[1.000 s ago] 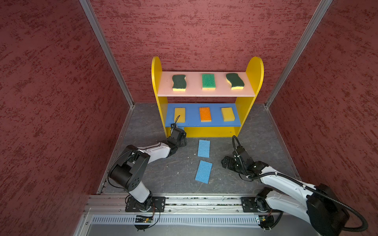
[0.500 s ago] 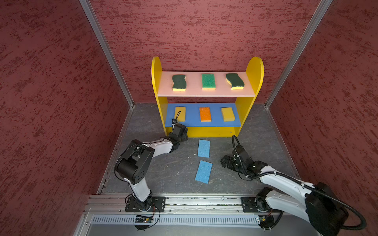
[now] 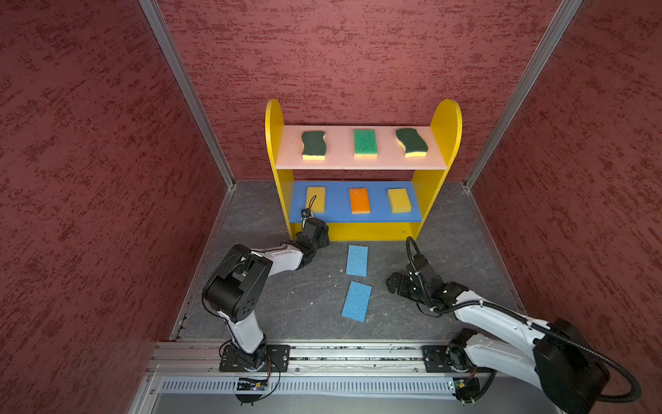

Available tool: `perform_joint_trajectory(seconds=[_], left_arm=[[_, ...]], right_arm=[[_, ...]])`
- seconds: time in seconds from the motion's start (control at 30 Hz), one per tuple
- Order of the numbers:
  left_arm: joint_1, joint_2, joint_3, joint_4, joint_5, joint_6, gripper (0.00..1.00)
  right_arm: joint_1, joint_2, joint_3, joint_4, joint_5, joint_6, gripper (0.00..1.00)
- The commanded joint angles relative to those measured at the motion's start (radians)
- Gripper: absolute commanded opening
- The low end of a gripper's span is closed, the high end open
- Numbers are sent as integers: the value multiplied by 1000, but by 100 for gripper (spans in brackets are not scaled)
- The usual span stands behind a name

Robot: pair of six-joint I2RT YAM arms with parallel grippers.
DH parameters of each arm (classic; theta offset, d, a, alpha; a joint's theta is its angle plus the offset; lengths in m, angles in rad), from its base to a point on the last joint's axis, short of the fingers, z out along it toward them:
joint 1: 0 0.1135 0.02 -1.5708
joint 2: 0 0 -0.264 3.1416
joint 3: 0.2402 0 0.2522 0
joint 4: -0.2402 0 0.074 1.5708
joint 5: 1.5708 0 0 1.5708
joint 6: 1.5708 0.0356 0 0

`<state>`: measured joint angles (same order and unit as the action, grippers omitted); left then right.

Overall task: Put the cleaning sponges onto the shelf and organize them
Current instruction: 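Lower the blue sponge against the shelf base and open the left gripper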

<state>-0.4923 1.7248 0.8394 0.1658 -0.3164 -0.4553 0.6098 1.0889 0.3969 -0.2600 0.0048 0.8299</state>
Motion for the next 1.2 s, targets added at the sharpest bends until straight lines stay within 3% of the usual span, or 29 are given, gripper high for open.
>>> perform_joint_trajectory(seconds=[0.0, 1.17], left_arm=[[-3, -6, -40, -57, 5, -13, 72], [-3, 60, -16, -97, -5, -3, 78]], right_arm=[[5, 9, -15, 3, 4, 10, 99], [5, -10, -21, -4, 2, 28, 99]])
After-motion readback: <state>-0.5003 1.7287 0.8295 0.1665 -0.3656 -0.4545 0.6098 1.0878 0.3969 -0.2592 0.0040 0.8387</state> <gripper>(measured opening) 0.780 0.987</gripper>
